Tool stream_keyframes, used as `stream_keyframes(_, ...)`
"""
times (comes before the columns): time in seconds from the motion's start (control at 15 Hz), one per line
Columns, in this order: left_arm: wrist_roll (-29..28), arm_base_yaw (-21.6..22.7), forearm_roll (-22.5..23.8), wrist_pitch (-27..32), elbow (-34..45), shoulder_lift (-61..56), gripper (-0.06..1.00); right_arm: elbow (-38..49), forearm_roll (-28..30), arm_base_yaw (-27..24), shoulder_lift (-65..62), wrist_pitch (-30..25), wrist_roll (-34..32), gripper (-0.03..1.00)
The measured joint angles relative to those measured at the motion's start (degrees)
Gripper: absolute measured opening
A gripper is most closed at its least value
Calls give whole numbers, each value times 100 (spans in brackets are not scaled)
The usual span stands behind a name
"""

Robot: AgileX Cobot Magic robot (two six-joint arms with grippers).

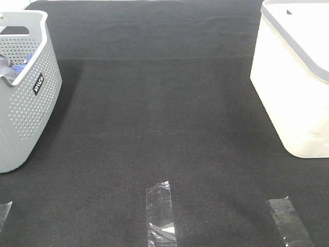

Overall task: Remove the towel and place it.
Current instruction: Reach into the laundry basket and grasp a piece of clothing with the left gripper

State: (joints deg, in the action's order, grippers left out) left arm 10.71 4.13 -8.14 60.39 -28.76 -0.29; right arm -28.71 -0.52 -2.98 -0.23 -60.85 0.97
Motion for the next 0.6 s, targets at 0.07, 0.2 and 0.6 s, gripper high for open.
stream_keyframes(0.07, 0, 0, 0, 0, 0, 0, 68, 0, 0, 0, 0, 0, 0, 57)
stream_keyframes(0.2, 0, 0, 0, 0, 0, 0, 68, 0, 0, 0, 0, 0, 0, 57)
stream_keyframes(0.6, 0, 0, 0, 0, 0, 0, 68, 0, 0, 0, 0, 0, 0, 57)
